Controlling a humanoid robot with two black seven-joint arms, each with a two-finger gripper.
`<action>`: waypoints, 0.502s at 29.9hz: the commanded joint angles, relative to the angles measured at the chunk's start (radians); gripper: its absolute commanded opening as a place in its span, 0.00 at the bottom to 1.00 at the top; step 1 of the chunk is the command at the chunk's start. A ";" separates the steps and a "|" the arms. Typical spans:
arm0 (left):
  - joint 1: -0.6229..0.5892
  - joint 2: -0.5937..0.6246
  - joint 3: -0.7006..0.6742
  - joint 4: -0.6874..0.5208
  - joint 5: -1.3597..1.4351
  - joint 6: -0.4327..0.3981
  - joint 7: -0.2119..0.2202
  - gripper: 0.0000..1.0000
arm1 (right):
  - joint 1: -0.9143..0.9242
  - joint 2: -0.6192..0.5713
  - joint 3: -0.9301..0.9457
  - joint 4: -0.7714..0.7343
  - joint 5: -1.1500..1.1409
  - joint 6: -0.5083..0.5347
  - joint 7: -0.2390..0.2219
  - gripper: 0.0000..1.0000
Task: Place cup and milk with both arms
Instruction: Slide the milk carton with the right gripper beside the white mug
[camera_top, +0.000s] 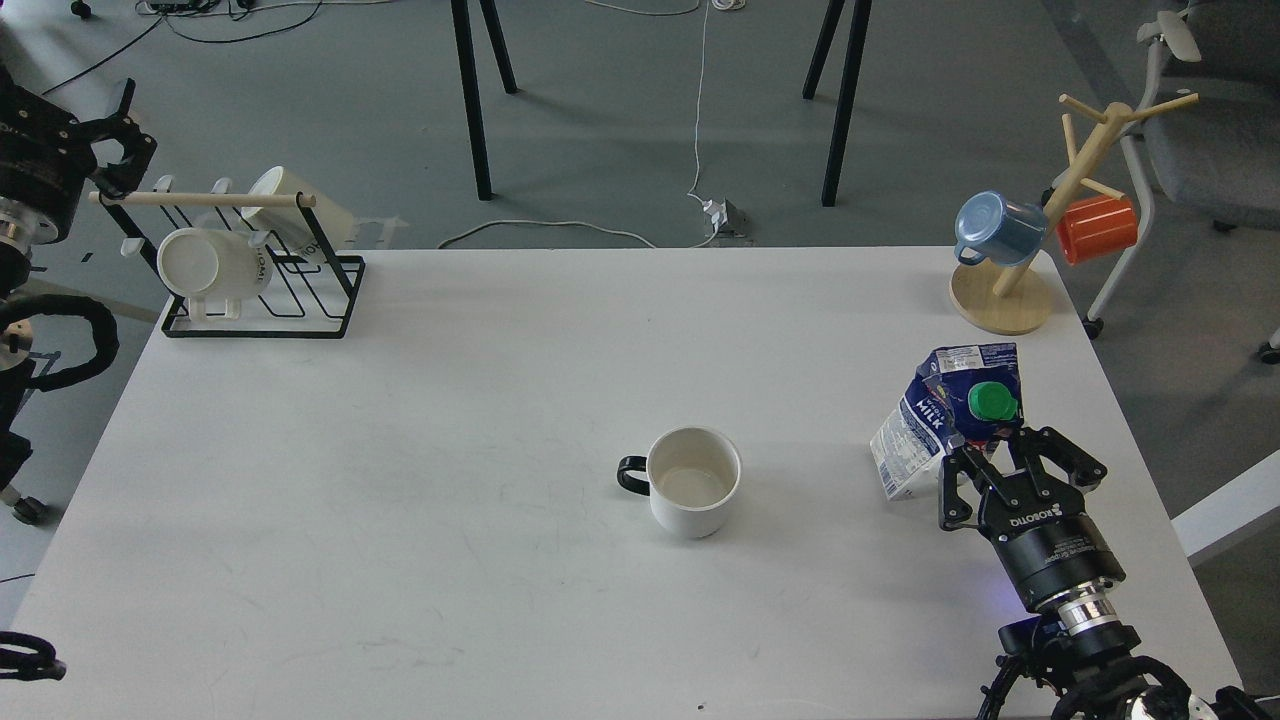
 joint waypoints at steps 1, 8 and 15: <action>-0.001 0.000 0.005 0.000 0.000 0.002 0.002 0.99 | 0.030 0.053 -0.062 -0.004 -0.016 0.000 -0.002 0.35; -0.001 -0.003 0.011 0.000 0.000 0.002 0.000 0.99 | 0.058 0.202 -0.133 -0.036 -0.152 0.000 -0.001 0.36; 0.005 -0.003 0.009 0.000 0.000 0.002 -0.002 0.99 | 0.076 0.226 -0.133 -0.099 -0.168 0.000 -0.002 0.37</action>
